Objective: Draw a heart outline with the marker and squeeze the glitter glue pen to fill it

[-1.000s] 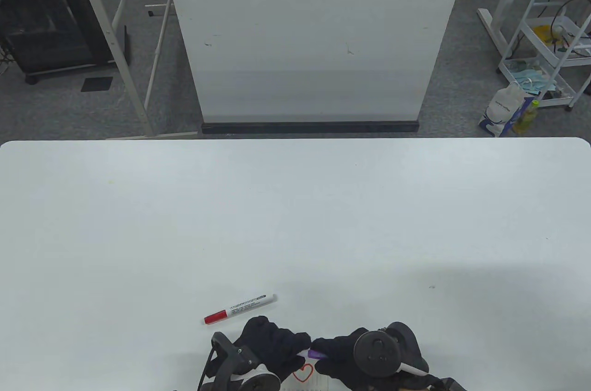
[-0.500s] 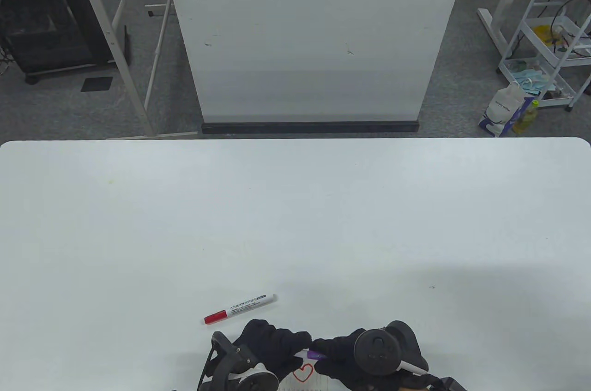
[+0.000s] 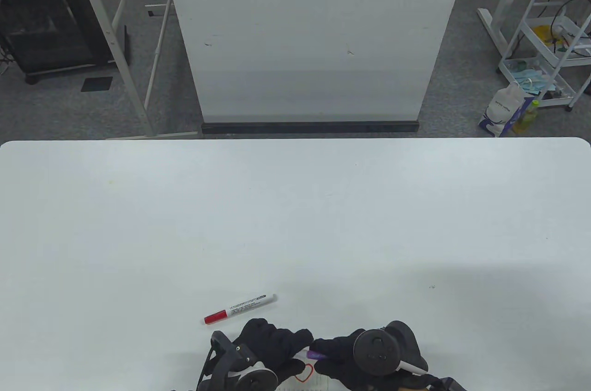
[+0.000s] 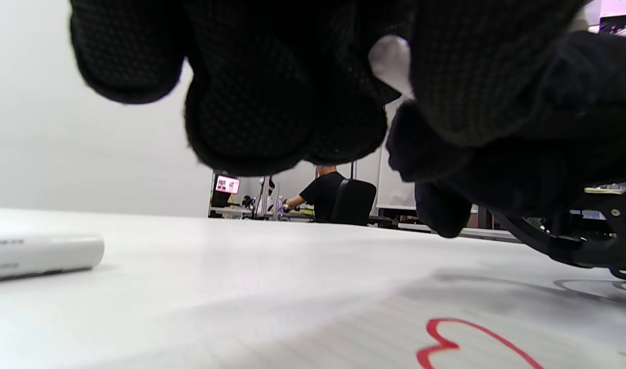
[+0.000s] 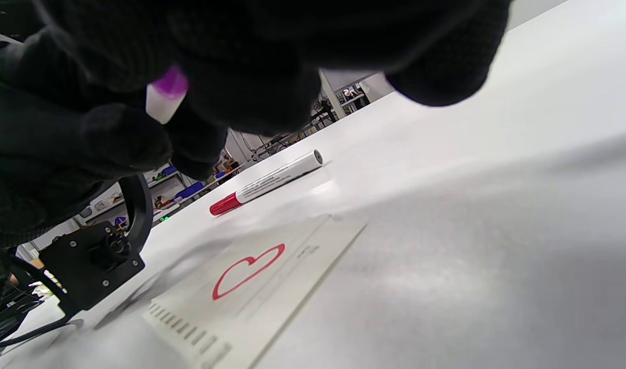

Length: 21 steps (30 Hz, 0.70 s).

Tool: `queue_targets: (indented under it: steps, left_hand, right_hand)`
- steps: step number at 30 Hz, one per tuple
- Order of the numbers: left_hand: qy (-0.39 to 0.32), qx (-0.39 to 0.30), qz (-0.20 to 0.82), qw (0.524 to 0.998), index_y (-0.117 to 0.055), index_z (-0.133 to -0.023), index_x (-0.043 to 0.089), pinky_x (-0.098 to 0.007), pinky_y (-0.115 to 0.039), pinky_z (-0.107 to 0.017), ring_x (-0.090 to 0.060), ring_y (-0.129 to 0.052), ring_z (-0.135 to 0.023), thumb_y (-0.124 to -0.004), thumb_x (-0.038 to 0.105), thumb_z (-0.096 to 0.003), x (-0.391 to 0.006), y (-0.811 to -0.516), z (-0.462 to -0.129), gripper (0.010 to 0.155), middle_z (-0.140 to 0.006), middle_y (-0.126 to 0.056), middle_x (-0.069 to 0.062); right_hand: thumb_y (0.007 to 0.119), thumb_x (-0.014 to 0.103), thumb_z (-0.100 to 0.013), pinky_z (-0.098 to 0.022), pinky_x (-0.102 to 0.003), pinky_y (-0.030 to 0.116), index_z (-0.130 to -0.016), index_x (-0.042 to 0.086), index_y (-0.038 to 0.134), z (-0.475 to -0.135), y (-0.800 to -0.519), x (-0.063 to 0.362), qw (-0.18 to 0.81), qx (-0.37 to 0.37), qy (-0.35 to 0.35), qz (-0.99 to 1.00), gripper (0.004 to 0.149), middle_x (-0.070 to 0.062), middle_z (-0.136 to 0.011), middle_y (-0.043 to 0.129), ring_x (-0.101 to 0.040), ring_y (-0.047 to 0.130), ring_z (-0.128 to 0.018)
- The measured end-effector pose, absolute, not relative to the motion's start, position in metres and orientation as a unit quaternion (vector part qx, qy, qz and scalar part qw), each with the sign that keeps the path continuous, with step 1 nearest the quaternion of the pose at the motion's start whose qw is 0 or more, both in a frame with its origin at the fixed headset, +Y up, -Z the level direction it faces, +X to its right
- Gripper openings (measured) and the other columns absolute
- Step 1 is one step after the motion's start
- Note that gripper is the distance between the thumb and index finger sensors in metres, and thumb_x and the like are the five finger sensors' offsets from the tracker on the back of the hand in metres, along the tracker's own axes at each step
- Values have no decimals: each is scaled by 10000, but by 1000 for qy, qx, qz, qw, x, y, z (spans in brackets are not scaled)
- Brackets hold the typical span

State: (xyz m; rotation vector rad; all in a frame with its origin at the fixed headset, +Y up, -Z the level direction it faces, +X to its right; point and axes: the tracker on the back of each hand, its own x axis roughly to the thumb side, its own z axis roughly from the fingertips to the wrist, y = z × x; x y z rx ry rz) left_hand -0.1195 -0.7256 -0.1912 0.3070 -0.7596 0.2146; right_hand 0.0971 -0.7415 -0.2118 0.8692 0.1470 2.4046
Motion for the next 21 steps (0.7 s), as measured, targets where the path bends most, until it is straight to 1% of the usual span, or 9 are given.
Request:
queue_targets:
  steps: [3,5,7,10,14,16,18,20,21]
  left_hand:
    - [-361,160,103,913,-745,-899,324,-529,-821,-542,-210,-1051,-455,-895,447,-409,-120,-724,-190,527,-695,-1002,41]
    - [-362,167,99,912,-768,-878,316,-528,-826,-536,-209,-1055,-441,-871,448,-423,-119,-723,-189,485,-675,-1013,42]
    - [-363,163,99,912,-786,-882,317,-536,-819,-544,-219,-1055,-460,-834,469,-439,-120,-723,-189,471,-687,-1015,35]
    - [-364,154,105,912,-832,-879,295,-555,-800,-558,-244,-1048,-484,-744,508,-467,-122,-724,-191,472,-704,-1018,13]
    - [-368,134,106,914,-831,-884,288,-565,-787,-571,-253,-1041,-512,-710,509,-475,-123,-724,-193,480,-715,-1014,10]
    - [-371,129,112,913,-826,-887,289,-569,-783,-574,-255,-1039,-521,-751,521,-460,-123,-725,-194,491,-720,-1011,11]
    - [-372,133,105,913,-812,-897,298,-566,-785,-574,-248,-1038,-529,-823,566,-413,-123,-725,-193,553,-729,-1005,17]
    - [-372,143,93,912,-814,-889,307,-562,-792,-570,-237,-1041,-523,-873,558,-385,-121,-724,-191,566,-720,-1008,28]
    - [-371,147,89,912,-818,-881,314,-558,-796,-568,-231,-1044,-517,-887,534,-386,-121,-724,-191,546,-712,-1011,35]
  right_hand:
    - [776,489,-366,-458,-428,848,-799,208,870,-212,-741,98,291,324,54,899,525,-1,-364,1007,-109,927,-67]
    - [775,491,-366,-457,-428,849,-800,209,870,-213,-741,99,293,323,53,898,526,0,-365,1007,-108,928,-67]
    - [776,490,-366,-457,-429,848,-798,208,871,-212,-741,99,293,322,51,899,525,-1,-365,1007,-109,928,-67]
    - [778,489,-365,-458,-429,848,-798,208,871,-212,-740,99,293,322,49,899,524,-1,-365,1007,-109,928,-68]
    - [781,488,-365,-459,-427,848,-798,205,872,-212,-739,99,290,322,43,900,526,1,-365,1007,-107,928,-68]
    - [782,487,-366,-457,-428,849,-798,202,873,-211,-740,99,288,324,46,900,525,0,-364,1007,-107,928,-68]
    - [781,487,-366,-458,-428,849,-798,205,872,-211,-741,98,288,324,49,900,524,-1,-365,1007,-107,928,-68]
    - [780,487,-366,-458,-428,849,-797,203,873,-211,-741,98,288,324,51,900,525,0,-365,1007,-107,928,-68]
    - [780,488,-366,-458,-428,849,-798,204,873,-211,-741,98,288,325,51,900,525,0,-364,1007,-106,928,-68]
